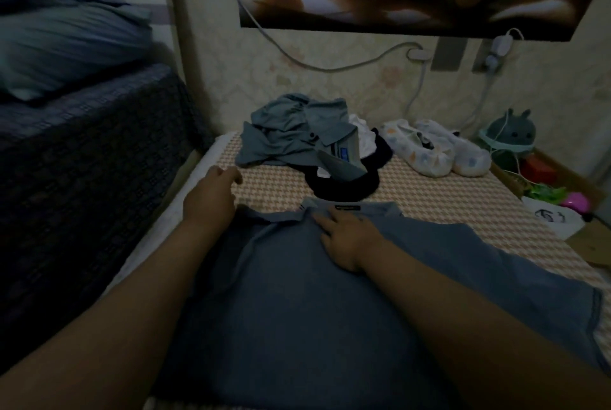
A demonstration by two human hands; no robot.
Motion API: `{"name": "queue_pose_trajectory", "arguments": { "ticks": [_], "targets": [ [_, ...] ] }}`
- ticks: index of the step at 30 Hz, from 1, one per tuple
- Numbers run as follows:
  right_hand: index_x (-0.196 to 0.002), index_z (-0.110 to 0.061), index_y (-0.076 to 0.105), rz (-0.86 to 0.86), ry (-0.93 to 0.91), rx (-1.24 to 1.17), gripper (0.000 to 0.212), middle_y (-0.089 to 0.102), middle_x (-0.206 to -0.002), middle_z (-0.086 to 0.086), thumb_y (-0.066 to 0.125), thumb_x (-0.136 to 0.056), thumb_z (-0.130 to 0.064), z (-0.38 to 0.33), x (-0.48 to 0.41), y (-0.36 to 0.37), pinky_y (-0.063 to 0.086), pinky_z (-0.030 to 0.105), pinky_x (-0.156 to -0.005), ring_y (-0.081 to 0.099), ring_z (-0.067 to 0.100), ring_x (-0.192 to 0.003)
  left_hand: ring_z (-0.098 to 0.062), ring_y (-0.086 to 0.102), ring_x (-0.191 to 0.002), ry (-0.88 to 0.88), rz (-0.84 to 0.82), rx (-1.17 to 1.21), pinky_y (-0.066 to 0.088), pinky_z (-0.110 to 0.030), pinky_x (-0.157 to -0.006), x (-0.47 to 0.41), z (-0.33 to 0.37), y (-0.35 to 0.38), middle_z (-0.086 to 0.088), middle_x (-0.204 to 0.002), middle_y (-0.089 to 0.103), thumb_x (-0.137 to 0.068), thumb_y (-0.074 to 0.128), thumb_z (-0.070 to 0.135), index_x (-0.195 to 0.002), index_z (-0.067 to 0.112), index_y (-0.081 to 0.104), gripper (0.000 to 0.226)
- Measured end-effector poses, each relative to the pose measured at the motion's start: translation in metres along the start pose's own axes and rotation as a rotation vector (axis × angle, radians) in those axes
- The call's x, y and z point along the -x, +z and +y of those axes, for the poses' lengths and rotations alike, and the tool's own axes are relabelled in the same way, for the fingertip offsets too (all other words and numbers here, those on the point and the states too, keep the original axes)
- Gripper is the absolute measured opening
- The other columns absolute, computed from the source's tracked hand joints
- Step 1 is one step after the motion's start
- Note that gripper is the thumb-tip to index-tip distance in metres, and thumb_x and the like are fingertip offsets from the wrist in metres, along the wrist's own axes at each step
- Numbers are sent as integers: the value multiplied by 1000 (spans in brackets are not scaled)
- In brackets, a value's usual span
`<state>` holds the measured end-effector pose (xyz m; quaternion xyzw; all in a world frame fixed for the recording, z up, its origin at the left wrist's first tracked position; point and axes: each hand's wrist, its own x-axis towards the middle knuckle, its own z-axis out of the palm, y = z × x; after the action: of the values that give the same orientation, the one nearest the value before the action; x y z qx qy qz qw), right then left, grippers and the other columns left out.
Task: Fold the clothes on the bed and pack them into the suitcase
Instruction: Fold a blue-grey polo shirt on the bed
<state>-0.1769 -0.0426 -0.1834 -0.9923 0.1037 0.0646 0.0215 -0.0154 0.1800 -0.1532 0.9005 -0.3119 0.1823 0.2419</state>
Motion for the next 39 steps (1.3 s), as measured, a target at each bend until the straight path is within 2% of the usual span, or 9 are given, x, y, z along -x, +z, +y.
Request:
{"name": "queue_pose_trajectory", "arguments": {
  "ticks": [3,7,12,16,23,26,30,34,39],
  "targets": [
    [-154,-28,11,67,22,69,58,15,-159,10,28,-100,-40,-11,-3,-5,14,49,-117,17,30,-145,-24,59,-88,241,-147,37,47,-33,-70,8,-8,1,-4,-95,62,-78,59,-9,-81,22,66,32],
    [-150,-27,30,203,-109,125,58,22,-156,11,30,-92,-34,-26,-6,-5,19,44,-114,25,30,-140,-23,57,-106,216,-390,-17,50,-37,-86,22,-6,5,0,-115,64,-80,48,22,-117,22,68,42],
    [-152,-28,23,210,-67,91,62,20,-156,12,27,-91,-37,-31,-12,1,20,45,-113,22,30,-140,-27,61,-92,-40,-112,18,48,-33,-73,10,-6,2,-6,-103,68,-95,49,26,-97,14,72,26],
    [-153,-30,16,131,-27,47,59,9,-160,10,34,-97,-33,-30,-12,1,13,47,-117,11,29,-145,-34,46,-117,-215,-26,-228,35,-41,-96,0,5,-5,-16,-121,53,-85,59,20,-109,12,62,26],
    [-152,-28,22,248,-192,11,74,21,-158,9,5,-85,-55,-50,-4,-2,20,44,-114,23,27,-143,-31,58,-89,267,-35,-163,35,-34,-73,19,11,-13,-8,-99,63,-82,55,15,-97,16,69,21],
    [-153,-33,14,102,-212,-42,65,12,-161,6,16,-95,-60,-61,5,4,14,45,-118,14,24,-147,-27,57,-108,286,-303,-26,46,-39,-89,50,19,-19,-4,-120,61,-91,38,41,-120,21,62,43],
    [-153,-37,1,-35,-133,-23,62,-8,-162,2,19,-99,-59,-63,26,5,1,44,-120,-6,21,-149,-16,1,-149,165,-780,-357,4,-41,-121,98,-3,-26,5,-162,-3,-70,-13,85,-153,35,0,99],
    [-154,-34,-1,-18,-105,2,62,-10,-162,5,21,-100,-55,-64,55,2,3,47,-120,-6,23,-149,-26,-9,-148,138,-711,-572,-4,-49,-119,111,2,-45,-6,-161,-10,-95,2,57,-155,22,2,69],
    [-154,-35,1,-2,-142,-52,64,-9,-162,4,24,-99,-56,-87,91,9,6,49,-119,-5,22,-149,-19,7,-149,321,-611,-238,4,-37,-120,144,41,-47,-2,-162,11,-80,4,77,-154,21,17,93]
  ]
}}
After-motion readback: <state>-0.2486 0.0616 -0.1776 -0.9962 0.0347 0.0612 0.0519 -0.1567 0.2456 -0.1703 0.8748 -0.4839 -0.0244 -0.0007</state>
